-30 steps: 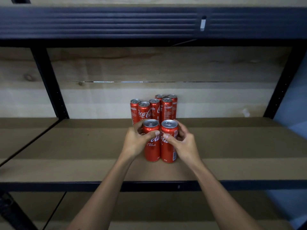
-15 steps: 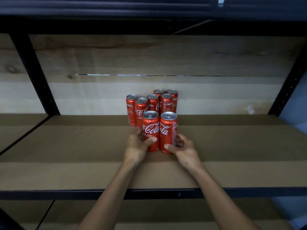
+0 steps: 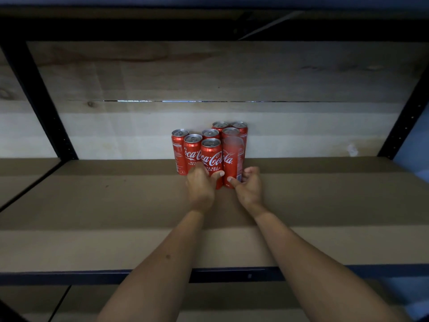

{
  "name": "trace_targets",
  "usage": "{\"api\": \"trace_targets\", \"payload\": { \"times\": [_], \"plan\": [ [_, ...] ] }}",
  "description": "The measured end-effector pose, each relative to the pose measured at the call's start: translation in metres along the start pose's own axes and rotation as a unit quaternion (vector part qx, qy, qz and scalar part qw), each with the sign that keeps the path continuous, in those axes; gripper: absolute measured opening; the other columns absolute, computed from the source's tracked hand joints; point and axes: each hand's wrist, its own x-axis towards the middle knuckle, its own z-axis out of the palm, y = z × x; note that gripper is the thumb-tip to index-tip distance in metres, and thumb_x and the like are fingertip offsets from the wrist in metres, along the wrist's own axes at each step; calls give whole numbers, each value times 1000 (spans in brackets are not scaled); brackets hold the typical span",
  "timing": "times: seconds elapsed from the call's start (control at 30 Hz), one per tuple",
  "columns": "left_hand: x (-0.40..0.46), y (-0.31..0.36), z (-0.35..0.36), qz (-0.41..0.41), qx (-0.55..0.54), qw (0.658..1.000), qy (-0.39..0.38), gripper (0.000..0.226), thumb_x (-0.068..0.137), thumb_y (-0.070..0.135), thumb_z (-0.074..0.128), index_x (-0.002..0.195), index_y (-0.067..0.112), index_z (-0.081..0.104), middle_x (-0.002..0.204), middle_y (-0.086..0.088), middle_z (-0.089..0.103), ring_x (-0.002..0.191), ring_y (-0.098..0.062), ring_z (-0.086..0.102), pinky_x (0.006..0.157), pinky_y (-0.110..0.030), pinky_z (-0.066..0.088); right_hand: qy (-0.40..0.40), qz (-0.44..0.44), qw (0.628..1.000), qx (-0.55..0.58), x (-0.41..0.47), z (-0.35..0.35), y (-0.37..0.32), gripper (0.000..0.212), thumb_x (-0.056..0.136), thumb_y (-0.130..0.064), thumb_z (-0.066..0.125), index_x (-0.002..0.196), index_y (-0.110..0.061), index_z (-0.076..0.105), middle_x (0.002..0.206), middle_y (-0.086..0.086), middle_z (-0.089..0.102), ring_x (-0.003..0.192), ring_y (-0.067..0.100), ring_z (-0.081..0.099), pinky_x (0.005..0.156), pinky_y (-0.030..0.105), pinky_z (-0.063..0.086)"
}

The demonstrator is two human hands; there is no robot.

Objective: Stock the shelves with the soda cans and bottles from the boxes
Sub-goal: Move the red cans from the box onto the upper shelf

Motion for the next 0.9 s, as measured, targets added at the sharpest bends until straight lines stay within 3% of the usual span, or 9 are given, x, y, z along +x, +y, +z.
{"api": "trace_targets", "payload": {
  "times": [0.1,0.23,0.4,0.5,0.6,0.7,0.8,0.9],
  "plan": [
    [0,2,4,3,18,1000,-5,46,82,42,74,103,3,61,106,-15,68,99,-33,63,79,-37,48,8,2,999,-32,10,6,14,49,67,-17,84,94,-23,43,95,8,67,85,27,68,82,51,55],
    [0,-1,7,10,12,1000,2,35,84,36,74,91,6,57,100,-15,68,96,-34,62,74,-34,44,22,11,997,-68,10,6,4,49,67,-23,85,94,-23,44,105,11,63,92,28,65,84,43,55],
    [-6,-14,8,-5,5,1000,-26,27,82,21,75,84,14,49,95,-10,66,89,-27,61,70,-28,40,36,15,995,-91,4,1,-5,47,68,-16,86,78,-24,40,97,14,64,88,31,64,79,40,53],
    [-12,-24,7,-12,-11,999,-42,16,82,11,72,86,13,57,87,-7,65,88,-27,64,71,-23,40,29,13,994,-102,-2,-5,-6,35,75,-10,80,84,-17,48,94,15,67,85,29,65,77,34,51],
    [-20,-27,2,-13,-8,999,-50,14,82,6,68,96,8,64,95,-8,68,94,-25,64,74,-18,38,18,-2,994,-107,-13,-13,-9,25,77,0,72,86,-14,54,93,14,70,78,21,62,78,33,53],
    [-28,-29,-5,-15,4,998,-57,17,81,4,64,97,8,68,102,-12,71,99,-29,64,86,-27,45,-2,-6,992,-125,-25,-20,-10,19,78,6,62,88,-10,61,94,14,70,80,20,61,82,33,52],
    [-40,-33,-14,-18,4,995,-95,16,81,4,61,90,14,68,100,-10,72,97,-27,66,92,-31,49,-27,0,983,-180,-41,-29,-8,19,78,0,62,91,-13,65,99,10,71,91,26,66,85,32,52],
    [-56,-35,-22,-14,14,991,-133,14,83,7,63,85,21,66,100,-5,73,96,-22,68,92,-26,49,-92,-10,971,-221,-66,-42,-9,16,82,-7,66,95,-15,66,101,6,71,95,24,66,87,28,51]
  ]
}}
